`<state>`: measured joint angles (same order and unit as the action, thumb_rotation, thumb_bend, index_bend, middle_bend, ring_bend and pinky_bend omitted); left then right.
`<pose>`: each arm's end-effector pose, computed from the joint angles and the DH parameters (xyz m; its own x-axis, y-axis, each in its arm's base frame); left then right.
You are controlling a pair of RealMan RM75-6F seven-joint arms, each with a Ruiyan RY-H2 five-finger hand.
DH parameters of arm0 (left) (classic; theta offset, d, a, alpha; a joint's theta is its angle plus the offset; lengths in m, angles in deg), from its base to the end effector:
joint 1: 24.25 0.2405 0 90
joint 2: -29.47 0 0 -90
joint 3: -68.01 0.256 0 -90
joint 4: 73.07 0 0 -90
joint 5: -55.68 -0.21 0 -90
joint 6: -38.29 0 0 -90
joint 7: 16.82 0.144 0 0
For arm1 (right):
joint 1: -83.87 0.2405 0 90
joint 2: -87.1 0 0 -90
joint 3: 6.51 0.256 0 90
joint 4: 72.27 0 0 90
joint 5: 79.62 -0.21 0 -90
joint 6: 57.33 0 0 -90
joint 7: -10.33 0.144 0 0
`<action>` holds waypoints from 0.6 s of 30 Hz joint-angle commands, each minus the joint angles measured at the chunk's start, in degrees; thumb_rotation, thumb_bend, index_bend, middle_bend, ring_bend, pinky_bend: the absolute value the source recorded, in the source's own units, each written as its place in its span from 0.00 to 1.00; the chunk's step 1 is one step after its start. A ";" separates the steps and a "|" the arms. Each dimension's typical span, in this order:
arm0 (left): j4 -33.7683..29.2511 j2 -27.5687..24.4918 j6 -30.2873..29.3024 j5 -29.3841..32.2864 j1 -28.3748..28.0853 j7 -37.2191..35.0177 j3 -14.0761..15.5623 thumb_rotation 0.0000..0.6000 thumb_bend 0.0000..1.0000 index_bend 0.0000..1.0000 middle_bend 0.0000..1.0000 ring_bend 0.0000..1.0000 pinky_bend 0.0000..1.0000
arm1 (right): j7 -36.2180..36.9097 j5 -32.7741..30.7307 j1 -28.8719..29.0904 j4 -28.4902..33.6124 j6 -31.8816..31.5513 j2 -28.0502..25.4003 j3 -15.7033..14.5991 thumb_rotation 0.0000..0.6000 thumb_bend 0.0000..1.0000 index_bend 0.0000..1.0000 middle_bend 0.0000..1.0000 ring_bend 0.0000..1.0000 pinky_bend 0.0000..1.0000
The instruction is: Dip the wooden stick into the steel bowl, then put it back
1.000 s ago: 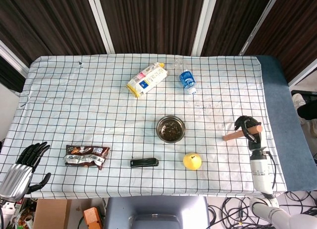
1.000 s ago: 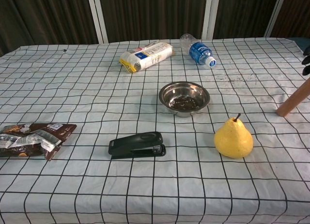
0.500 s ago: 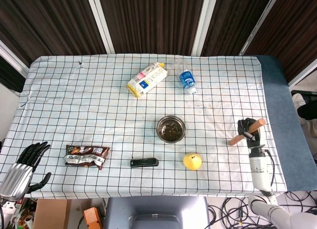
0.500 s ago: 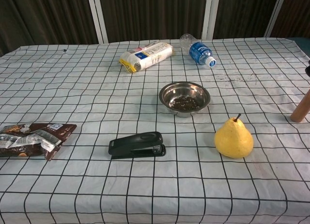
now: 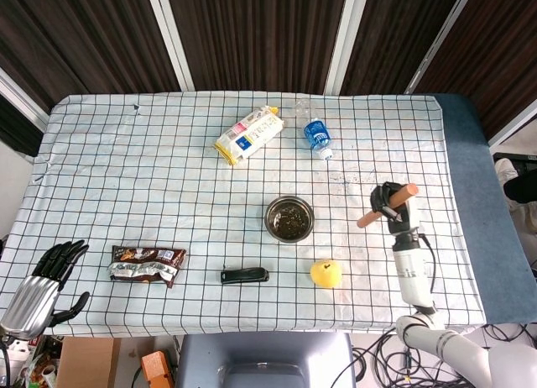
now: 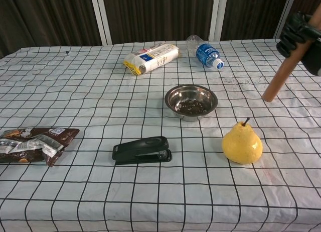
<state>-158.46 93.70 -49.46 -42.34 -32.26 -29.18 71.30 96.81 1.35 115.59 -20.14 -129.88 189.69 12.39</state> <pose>-0.3044 0.1739 0.1486 0.3273 0.0797 0.9416 0.9208 -0.2507 -0.2988 -0.2318 -0.3653 0.0177 -0.9044 -0.1563 0.3970 -0.3707 -0.1727 -0.9125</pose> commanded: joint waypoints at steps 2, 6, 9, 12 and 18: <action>0.12 -0.05 0.03 0.30 -0.11 -0.50 -0.19 1.00 0.37 0.00 0.05 0.01 0.09 | -7.38 -2.74 7.37 4.04 5.17 4.10 4.38 1.00 0.55 1.00 1.00 0.97 0.99; 0.72 -0.20 0.87 1.15 -0.48 -1.66 -0.44 1.00 0.37 0.00 0.05 0.01 0.09 | -12.91 -5.20 13.06 4.07 8.78 8.02 7.49 1.00 0.55 1.00 1.00 0.97 0.99; 1.01 -0.33 1.29 1.61 -0.66 -2.39 -0.56 1.00 0.37 0.00 0.05 0.01 0.09 | -15.30 -5.62 15.35 4.19 9.57 9.69 8.35 1.00 0.55 1.00 1.00 0.97 0.99; 1.12 -0.41 1.41 1.79 -0.71 -2.71 -0.61 1.00 0.37 0.00 0.05 0.01 0.09 | -16.50 -5.64 16.26 4.27 9.69 10.40 8.54 1.00 0.55 1.00 1.00 0.97 0.99; 1.36 -0.71 1.38 2.10 -0.68 -3.77 -0.66 1.00 0.37 0.00 0.05 0.01 0.09 | -19.59 -5.06 18.11 2.18 10.29 13.22 7.24 1.00 0.55 1.00 1.00 0.97 0.99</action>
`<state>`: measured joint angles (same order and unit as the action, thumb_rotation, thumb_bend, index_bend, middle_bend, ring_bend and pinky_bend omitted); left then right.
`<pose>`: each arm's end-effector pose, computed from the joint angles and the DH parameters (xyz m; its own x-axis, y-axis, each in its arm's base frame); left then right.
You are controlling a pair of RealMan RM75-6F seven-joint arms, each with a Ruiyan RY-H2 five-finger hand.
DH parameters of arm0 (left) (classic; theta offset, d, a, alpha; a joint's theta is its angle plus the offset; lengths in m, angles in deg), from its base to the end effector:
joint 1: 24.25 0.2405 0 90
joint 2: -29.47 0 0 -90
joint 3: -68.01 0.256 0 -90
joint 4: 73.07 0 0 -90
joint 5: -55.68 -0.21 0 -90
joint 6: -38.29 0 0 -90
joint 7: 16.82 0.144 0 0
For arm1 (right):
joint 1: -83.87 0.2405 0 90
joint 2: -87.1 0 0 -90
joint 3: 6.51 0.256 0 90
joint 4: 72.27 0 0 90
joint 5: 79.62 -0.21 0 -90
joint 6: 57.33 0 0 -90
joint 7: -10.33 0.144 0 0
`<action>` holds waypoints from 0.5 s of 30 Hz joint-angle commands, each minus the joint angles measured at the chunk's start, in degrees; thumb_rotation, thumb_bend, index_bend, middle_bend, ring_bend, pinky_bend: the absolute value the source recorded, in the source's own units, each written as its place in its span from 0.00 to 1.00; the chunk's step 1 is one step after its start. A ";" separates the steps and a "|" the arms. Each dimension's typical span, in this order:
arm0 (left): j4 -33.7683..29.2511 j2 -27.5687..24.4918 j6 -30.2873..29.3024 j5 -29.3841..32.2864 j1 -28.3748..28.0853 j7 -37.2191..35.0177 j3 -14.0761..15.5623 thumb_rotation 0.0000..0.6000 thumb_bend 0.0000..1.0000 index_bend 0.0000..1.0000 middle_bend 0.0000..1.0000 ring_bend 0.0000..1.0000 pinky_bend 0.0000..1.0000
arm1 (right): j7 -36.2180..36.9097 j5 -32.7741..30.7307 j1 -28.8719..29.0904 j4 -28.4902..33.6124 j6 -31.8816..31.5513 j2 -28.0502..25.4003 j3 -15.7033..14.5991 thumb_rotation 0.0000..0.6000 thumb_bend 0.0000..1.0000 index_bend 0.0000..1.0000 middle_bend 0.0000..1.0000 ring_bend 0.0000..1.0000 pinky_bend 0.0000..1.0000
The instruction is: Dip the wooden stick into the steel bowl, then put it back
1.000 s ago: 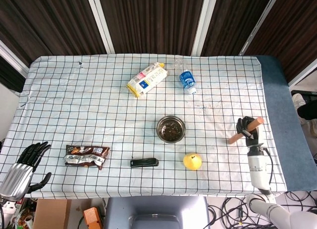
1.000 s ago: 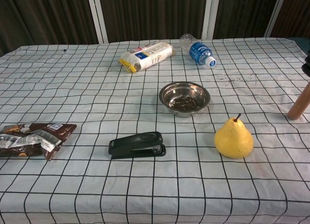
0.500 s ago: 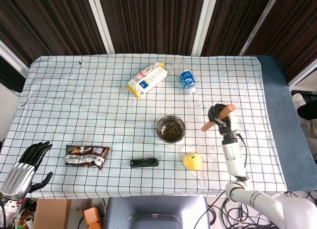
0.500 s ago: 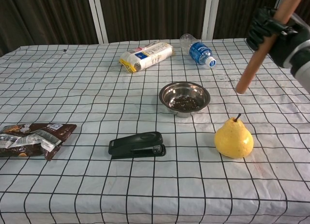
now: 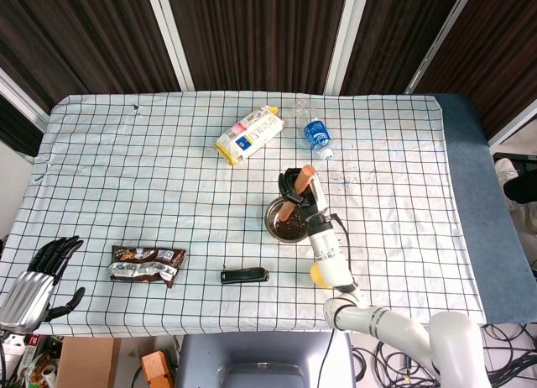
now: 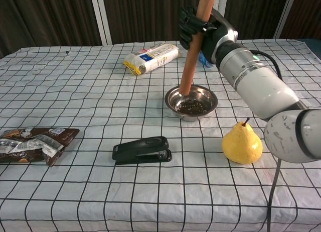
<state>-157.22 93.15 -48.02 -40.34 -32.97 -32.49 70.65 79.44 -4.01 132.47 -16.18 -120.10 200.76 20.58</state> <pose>-0.3123 0.1821 0.1547 0.3046 0.0900 0.9482 0.9347 -0.2200 -0.2793 -0.0744 -0.3968 -0.0551 -0.8656 -0.3376 0.3699 -0.3546 -0.1083 -0.9287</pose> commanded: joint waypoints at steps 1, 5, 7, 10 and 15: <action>0.16 -0.27 -0.27 0.11 0.15 -0.71 0.01 1.00 0.37 0.00 0.05 0.01 0.09 | -2.13 -0.08 1.29 -3.15 0.91 3.12 -1.24 1.00 0.55 1.00 1.00 0.97 0.99; 0.31 -0.34 -0.57 -0.16 0.26 -1.03 0.15 1.00 0.37 0.00 0.05 0.01 0.09 | -0.56 0.26 1.48 -7.67 0.76 5.19 -2.05 1.00 0.55 1.00 1.00 0.97 0.99; 0.35 -0.35 -0.50 -0.25 0.23 -1.03 0.22 1.00 0.37 0.00 0.05 0.01 0.09 | 0.61 0.49 1.52 -9.59 0.90 5.88 -2.46 1.00 0.55 1.00 1.00 0.97 0.99; 0.33 -0.37 -0.52 -0.24 0.21 -1.16 0.21 1.00 0.37 0.00 0.05 0.01 0.09 | 2.11 0.79 1.74 -11.78 1.02 6.66 -2.77 1.00 0.55 1.00 1.00 0.97 0.99; 0.34 -0.34 -0.49 -0.23 0.10 -1.33 0.13 1.00 0.37 0.00 0.05 0.01 0.09 | 3.24 1.37 1.92 -14.74 1.09 7.76 -3.64 1.00 0.55 1.00 1.00 0.97 0.99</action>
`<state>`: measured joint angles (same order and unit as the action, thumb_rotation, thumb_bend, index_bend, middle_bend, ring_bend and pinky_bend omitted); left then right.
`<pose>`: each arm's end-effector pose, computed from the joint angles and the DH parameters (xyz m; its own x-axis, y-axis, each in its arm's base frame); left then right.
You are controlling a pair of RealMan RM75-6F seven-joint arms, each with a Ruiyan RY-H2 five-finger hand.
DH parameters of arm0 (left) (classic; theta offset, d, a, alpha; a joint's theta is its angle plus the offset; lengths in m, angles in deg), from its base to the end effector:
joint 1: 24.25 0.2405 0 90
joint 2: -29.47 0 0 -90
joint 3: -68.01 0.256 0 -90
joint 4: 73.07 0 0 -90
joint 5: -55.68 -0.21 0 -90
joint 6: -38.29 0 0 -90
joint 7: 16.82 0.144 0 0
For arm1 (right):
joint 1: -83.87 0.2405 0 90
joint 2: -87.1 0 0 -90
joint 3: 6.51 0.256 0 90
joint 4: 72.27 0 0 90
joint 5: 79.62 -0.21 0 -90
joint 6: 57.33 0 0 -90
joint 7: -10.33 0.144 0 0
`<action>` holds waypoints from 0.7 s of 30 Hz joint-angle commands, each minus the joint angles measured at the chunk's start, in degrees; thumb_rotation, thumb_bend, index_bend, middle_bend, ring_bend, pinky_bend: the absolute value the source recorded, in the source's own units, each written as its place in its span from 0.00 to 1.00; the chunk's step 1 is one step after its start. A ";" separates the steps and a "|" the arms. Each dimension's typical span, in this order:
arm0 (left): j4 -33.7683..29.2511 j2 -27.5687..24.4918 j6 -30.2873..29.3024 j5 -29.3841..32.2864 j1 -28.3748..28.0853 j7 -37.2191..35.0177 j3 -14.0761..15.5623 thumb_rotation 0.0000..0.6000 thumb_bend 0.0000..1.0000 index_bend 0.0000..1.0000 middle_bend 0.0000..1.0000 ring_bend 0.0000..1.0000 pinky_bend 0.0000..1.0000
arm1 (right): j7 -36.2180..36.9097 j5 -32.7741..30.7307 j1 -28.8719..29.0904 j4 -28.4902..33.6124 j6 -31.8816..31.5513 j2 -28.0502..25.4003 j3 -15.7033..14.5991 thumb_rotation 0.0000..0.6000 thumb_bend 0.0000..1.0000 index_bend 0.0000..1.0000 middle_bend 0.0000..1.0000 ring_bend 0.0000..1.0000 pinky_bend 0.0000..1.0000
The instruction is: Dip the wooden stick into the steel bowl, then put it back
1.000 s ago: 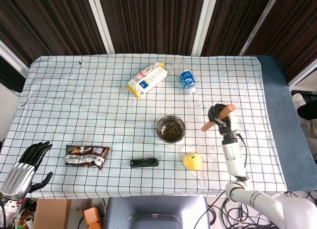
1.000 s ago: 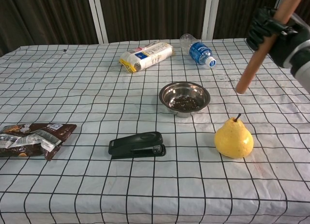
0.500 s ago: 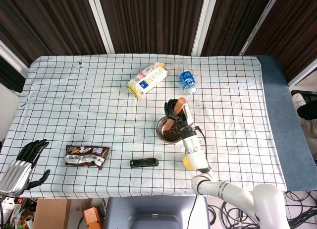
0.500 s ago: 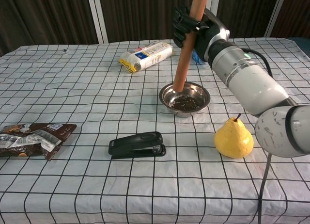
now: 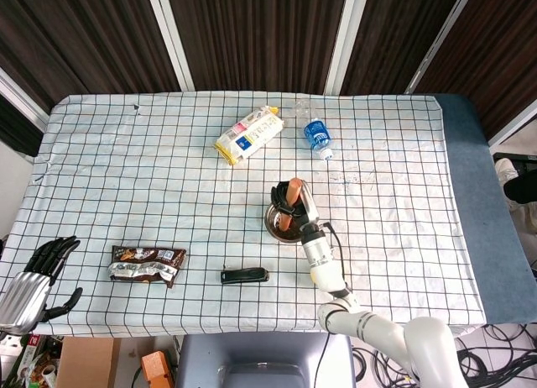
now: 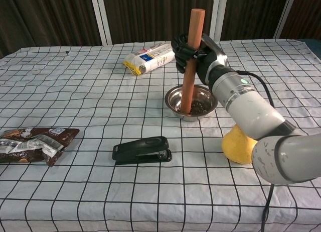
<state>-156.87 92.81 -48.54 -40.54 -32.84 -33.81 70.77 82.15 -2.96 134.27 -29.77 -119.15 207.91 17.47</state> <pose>-0.3134 0.1811 0.1579 0.2931 0.0885 0.9520 0.9377 -0.2210 -0.2682 -0.0910 -0.3930 -0.0931 -0.8325 -0.3286 0.4461 -0.4468 -0.0778 -0.8912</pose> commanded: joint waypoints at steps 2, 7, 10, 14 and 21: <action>-0.04 0.01 0.06 -0.14 -0.07 0.06 0.06 1.00 0.37 0.00 0.05 0.01 0.09 | 0.95 0.38 0.10 -2.25 0.54 1.06 -0.95 1.00 0.55 1.00 1.00 0.97 0.99; -0.07 -0.03 -0.24 -0.24 0.00 -0.01 0.04 1.00 0.37 0.00 0.05 0.01 0.09 | 1.96 0.42 0.13 -4.20 0.89 1.81 -1.32 1.00 0.55 1.00 1.00 0.97 0.99; -0.03 -0.06 -0.51 -0.37 0.10 -0.10 0.08 1.00 0.37 0.00 0.05 0.01 0.09 | 2.45 0.79 0.17 -4.09 -0.03 1.52 -1.21 1.00 0.55 1.00 1.00 0.97 0.99; 0.03 -0.04 -0.74 -0.59 0.18 -0.10 0.17 1.00 0.37 0.00 0.05 0.01 0.09 | 2.31 1.49 0.00 -1.43 -2.63 -0.21 -0.57 1.00 0.56 1.00 1.00 0.97 0.99; -0.13 0.06 -0.58 -0.76 0.12 0.42 0.30 1.00 0.37 0.00 0.05 0.01 0.09 | 0.04 1.01 -0.85 3.17 -3.15 -2.99 -0.15 1.00 0.55 1.00 1.00 0.97 0.99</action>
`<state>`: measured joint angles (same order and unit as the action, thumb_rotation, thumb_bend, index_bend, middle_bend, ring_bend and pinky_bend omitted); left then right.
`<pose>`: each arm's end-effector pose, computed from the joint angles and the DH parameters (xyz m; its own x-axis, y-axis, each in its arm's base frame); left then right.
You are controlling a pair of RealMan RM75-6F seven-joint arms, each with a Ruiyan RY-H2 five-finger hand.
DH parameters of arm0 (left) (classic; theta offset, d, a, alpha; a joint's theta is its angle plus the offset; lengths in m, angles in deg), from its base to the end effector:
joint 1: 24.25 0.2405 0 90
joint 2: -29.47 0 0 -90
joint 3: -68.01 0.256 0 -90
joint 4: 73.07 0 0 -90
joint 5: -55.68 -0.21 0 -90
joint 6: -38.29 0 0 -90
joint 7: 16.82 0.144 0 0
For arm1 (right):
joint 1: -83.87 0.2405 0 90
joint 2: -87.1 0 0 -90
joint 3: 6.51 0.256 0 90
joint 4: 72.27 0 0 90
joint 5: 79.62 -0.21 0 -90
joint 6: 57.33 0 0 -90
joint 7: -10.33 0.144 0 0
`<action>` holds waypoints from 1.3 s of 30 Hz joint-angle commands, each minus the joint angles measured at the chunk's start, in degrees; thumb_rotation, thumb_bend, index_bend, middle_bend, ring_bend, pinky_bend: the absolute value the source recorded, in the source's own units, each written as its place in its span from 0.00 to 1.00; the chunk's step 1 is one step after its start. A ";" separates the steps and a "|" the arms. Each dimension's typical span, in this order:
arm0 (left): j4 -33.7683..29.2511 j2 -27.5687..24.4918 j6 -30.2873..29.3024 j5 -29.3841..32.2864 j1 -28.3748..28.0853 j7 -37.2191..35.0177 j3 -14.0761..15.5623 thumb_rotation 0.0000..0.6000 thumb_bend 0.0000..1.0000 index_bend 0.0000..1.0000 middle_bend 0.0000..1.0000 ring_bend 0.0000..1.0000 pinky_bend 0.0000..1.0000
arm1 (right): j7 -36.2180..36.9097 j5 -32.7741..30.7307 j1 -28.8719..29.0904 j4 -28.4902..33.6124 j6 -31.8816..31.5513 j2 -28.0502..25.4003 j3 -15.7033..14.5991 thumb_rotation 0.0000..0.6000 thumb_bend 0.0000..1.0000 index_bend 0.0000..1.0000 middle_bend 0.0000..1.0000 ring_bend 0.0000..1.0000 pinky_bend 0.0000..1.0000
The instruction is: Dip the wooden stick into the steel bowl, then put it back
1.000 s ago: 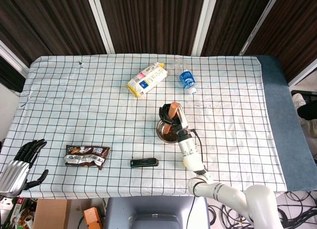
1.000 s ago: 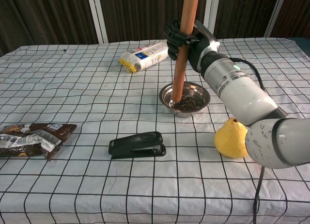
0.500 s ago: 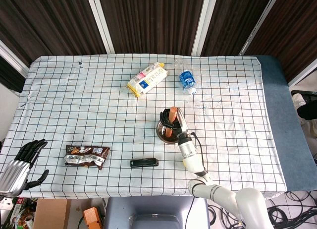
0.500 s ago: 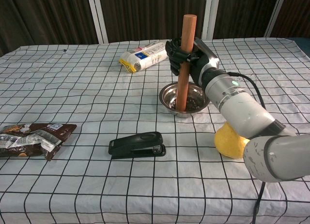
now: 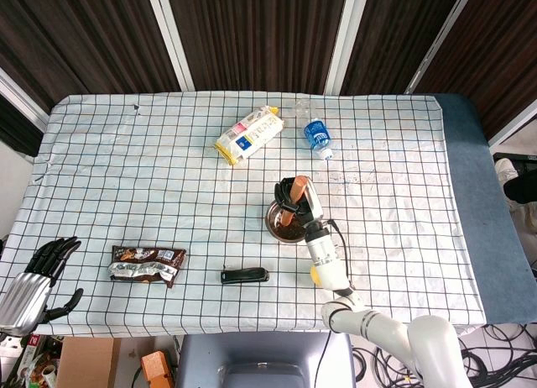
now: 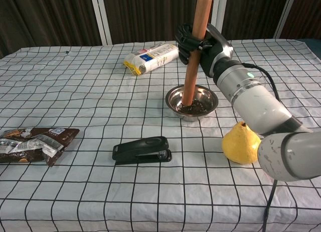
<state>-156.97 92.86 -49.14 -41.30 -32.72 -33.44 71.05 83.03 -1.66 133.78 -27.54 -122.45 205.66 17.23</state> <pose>-0.3114 0.1789 0.1571 0.2963 0.0866 0.9511 0.9341 -0.2340 -0.2697 -0.0898 -0.3953 -0.0753 -0.8321 -0.3344 0.4424 -0.4199 -0.1413 -0.8965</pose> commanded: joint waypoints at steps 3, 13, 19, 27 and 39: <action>-0.10 0.02 0.00 0.04 -0.01 0.09 -0.02 1.00 0.37 0.00 0.05 0.01 0.09 | -1.15 -0.91 -0.52 0.71 1.31 -0.55 -0.15 1.00 0.55 1.00 1.00 0.97 0.99; 0.16 0.01 0.39 0.58 -0.20 -0.30 -0.25 1.00 0.37 0.00 0.05 0.01 0.09 | 1.21 -0.99 0.12 -5.71 3.90 2.68 -1.55 1.00 0.55 1.00 1.00 0.97 0.99; 0.15 -0.01 0.45 0.43 -0.31 -0.50 -0.21 1.00 0.37 0.00 0.05 0.01 0.09 | 3.48 -0.28 0.06 -7.25 2.98 3.18 -1.88 1.00 0.55 1.00 1.00 0.97 0.99; 0.07 0.06 0.26 -0.05 -0.35 -0.21 -0.06 1.00 0.37 0.00 0.05 0.01 0.09 | 1.78 1.92 -0.87 2.37 -4.52 -2.93 -0.04 1.00 0.55 1.00 1.00 0.97 0.99; -0.26 0.06 -0.29 -0.45 -0.13 0.21 0.14 1.00 0.37 0.00 0.05 0.01 0.09 | -24.76 6.51 -7.72 14.18 -7.14 -19.94 -7.01 1.00 0.55 1.00 1.00 0.96 0.97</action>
<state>-157.22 92.92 -49.43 -41.74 -32.85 -33.22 71.20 66.52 3.23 128.76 -15.09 -130.23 191.53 13.72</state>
